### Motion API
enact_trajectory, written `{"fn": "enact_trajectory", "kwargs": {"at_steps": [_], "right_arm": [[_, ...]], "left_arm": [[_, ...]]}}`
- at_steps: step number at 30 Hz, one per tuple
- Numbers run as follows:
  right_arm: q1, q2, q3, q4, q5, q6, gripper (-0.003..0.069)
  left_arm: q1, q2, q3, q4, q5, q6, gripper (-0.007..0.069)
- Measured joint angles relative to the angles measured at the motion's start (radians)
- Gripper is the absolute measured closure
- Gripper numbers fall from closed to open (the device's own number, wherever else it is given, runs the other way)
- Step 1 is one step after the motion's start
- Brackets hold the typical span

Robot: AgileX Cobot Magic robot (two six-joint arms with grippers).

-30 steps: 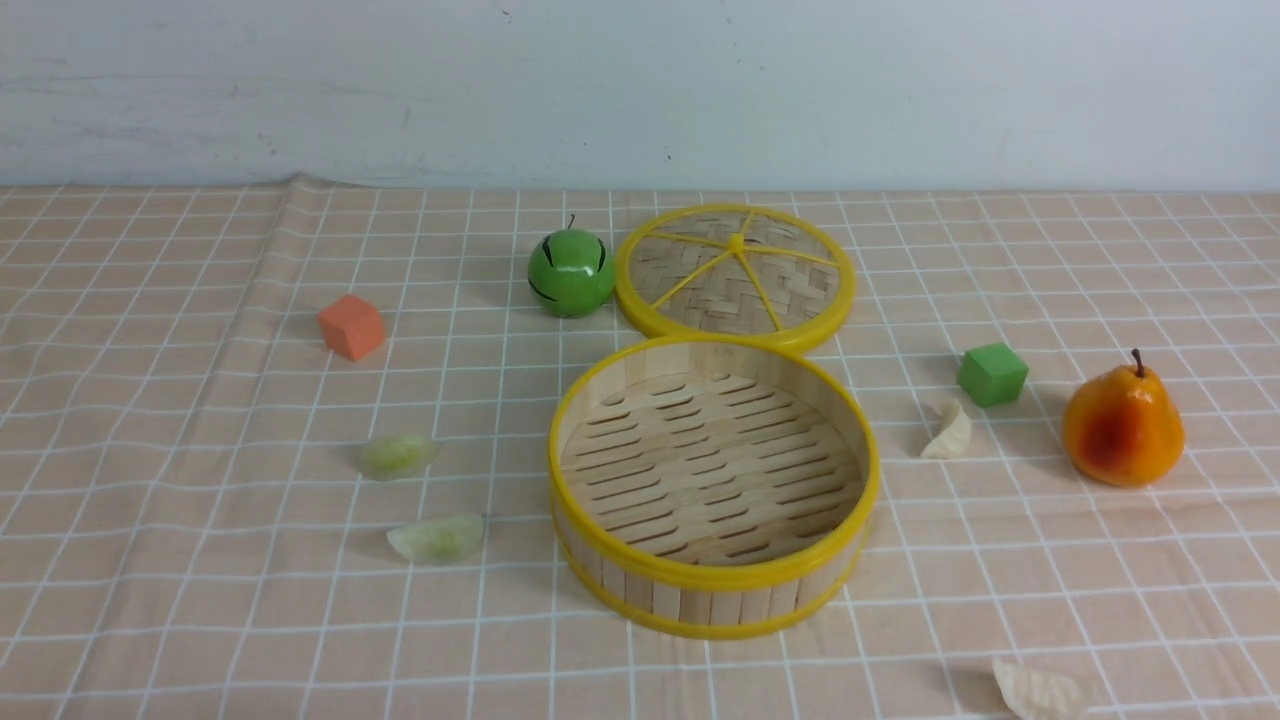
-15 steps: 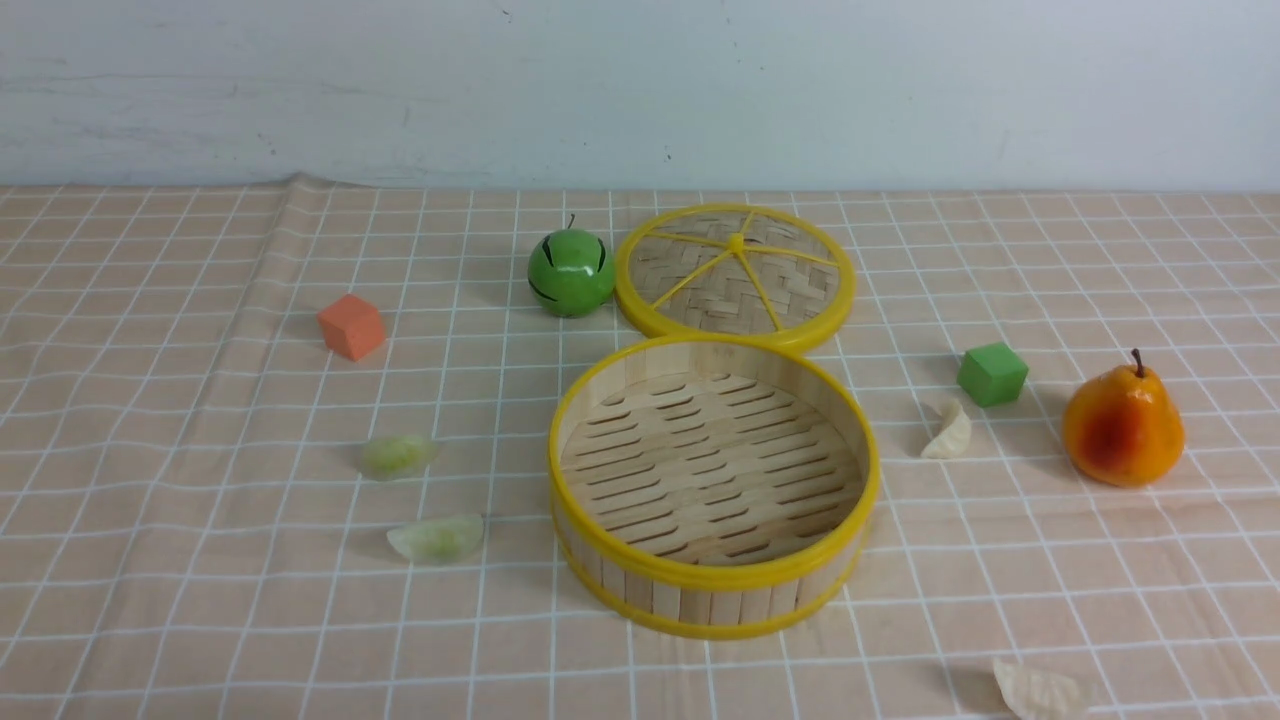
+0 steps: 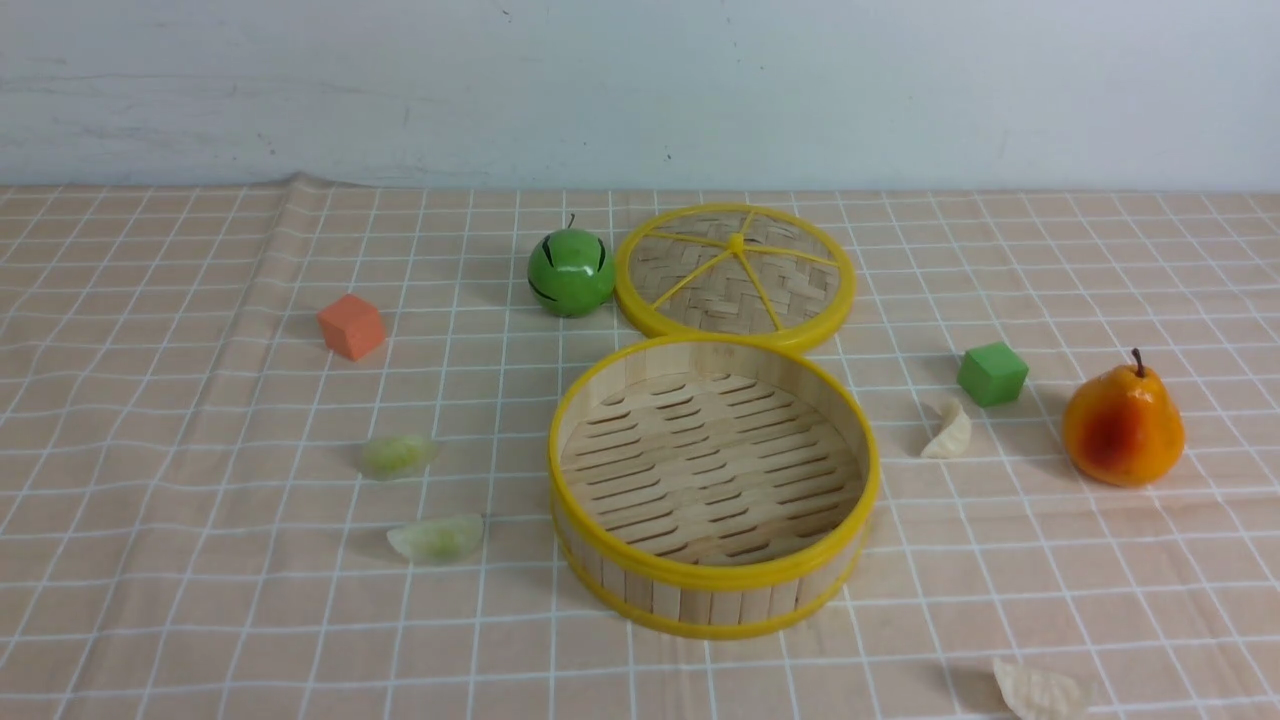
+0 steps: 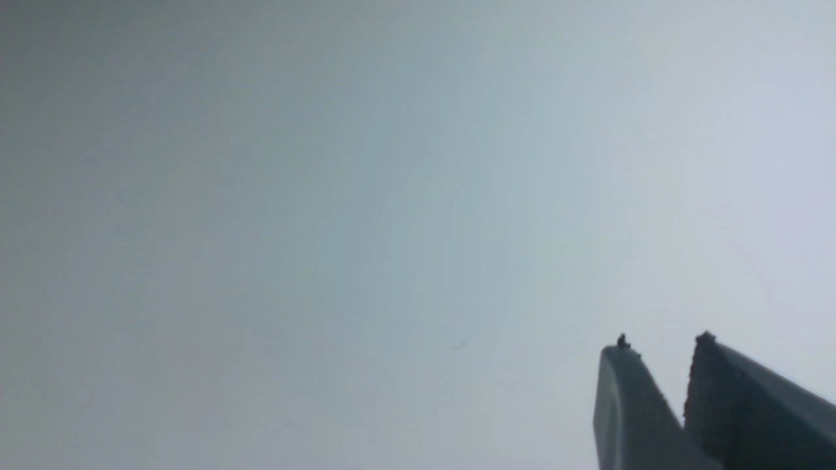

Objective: Put the dumplings into the steamer on the table with the brown tablecloth.
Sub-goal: 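Reach for and grasp a dumpling on the table with the left gripper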

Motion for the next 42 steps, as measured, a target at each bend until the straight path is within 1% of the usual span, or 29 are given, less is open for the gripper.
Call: {"fn": "enact_trajectory", "kwargs": {"at_steps": [2,3,4,5,7,8,9,11,13,14,15,17,19,20,21,22,23,25,27,28,30,31,33,36,37,38,39,40,42], "right_arm": [[0.000,0.032,-0.091,0.008,0.085,0.000,0.0506],[0.000,0.037,-0.100,0.009,0.085,0.001,0.0505],[0.000,0.082,-0.174,0.008,0.181,0.001,0.0505],[0.000,0.110,-0.208,0.007,0.256,0.001,0.0505],[0.000,0.163,-0.260,-0.002,0.380,0.000,0.0505],[0.000,0.245,-0.306,-0.030,0.534,-0.010,0.0505],[0.000,0.254,-0.309,-0.034,0.568,-0.014,0.0505],[0.000,0.390,-0.326,-0.088,0.803,-0.031,0.0503],[0.000,0.455,-0.326,-0.106,0.887,-0.032,0.0502],[0.000,0.517,-0.326,-0.116,0.989,-0.032,0.0501],[0.000,0.579,-0.326,-0.111,1.059,-0.030,0.0501],[0.011,0.649,-0.326,-0.077,1.128,-0.030,0.0501],[0.037,0.699,-0.326,-0.032,1.132,-0.057,0.0501],[0.041,0.704,-0.326,-0.027,1.132,-0.057,0.0501],[0.073,0.737,-0.327,0.011,1.122,-0.107,0.0501],[0.083,0.746,-0.328,0.023,1.119,-0.121,0.0501],[0.137,0.789,-0.330,0.079,1.114,-0.183,0.0501],[0.186,0.840,-0.331,0.140,1.109,-0.235,0.0501],[0.216,0.872,-0.331,0.184,1.108,-0.274,0.0501],[0.253,0.913,-0.332,0.223,1.108,-0.320,0.0501],[0.278,0.940,-0.334,0.254,1.108,-0.348,0.0501],[0.308,0.975,-0.344,0.297,1.107,-0.392,0.0501],[0.326,1.008,-0.353,0.333,1.103,-0.423,0.0501],[0.339,1.045,-0.368,0.368,1.098,-0.468,0.0501],[0.339,1.045,-0.368,0.370,1.098,-0.469,0.0501],[0.340,1.049,-0.370,0.372,1.096,-0.473,0.0501],[0.340,1.051,-0.371,0.375,1.095,-0.475,0.0501],[0.340,1.051,-0.371,0.375,1.094,-0.475,0.0501],[0.340,1.052,-0.372,0.375,1.094,-0.476,0.0501]], "left_arm": [[0.000,0.038,-0.142,0.050,0.154,-0.010,0.0638],[0.000,0.045,-0.156,0.050,0.154,-0.010,0.0638],[0.000,0.107,-0.252,0.092,0.260,-0.011,0.0638],[0.000,0.145,-0.289,0.120,0.317,-0.012,0.0638],[0.000,0.220,-0.326,0.151,0.373,-0.013,0.0638],[0.000,0.330,-0.348,0.177,0.436,-0.020,0.0638],[0.000,0.343,-0.348,0.179,0.450,-0.022,0.0638],[0.000,0.533,-0.348,0.157,0.571,-0.065,0.0638],[0.000,0.622,-0.349,0.131,0.629,-0.082,0.0638],[-0.003,0.706,-0.357,0.080,0.716,-0.085,0.0638],[-0.014,0.797,-0.369,0.033,0.792,-0.057,0.0638],[-0.059,0.912,-0.408,-0.047,0.905,0.056,0.0638],[-0.113,1.013,-0.468,-0.124,0.988,0.203,0.0638],[-0.119,1.024,-0.468,-0.133,0.996,0.220,0.0638],[-0.159,1.106,-0.528,-0.196,1.048,0.341,0.0638],[-0.169,1.130,-0.544,-0.213,1.062,0.375,0.0638],[-0.206,1.240,-0.614,-0.284,1.116,0.515,0.0638],[-0.229,1.365,-0.713,-0.341,1.150,0.637,0.0638],[-0.234,1.439,-0.789,-0.359,1.158,0.690,0.0638],[-0.236,1.541,-0.881,-0.360,1.161,0.732,0.0634],[-0.238,1.620,-0.942,-0.349,1.162,0.750,0.0618],[-0.238,1.728,-1.057,-0.315,1.170,0.761,0.0561],[-0.238,1.852,-1.179,-0.278,1.204,0.765,0.0482],[-0.238,2.064,-1.401,-0.230,1.374,0.760,0.0292],[-0.238,2.064,-1.417,-0.229,1.389,0.758,0.0281],[-0.238,2.124,-1.478,-0.224,1.452,0.753,0.0242],[-0.239,2.203,-1.606,-0.210,1.566,0.734,0.0186],[-0.239,2.239,-1.697,-0.205,1.630,0.705,0.0165],[-0.240,2.297,-1.810,-0.191,1.681,0.657,0.0159]]}}
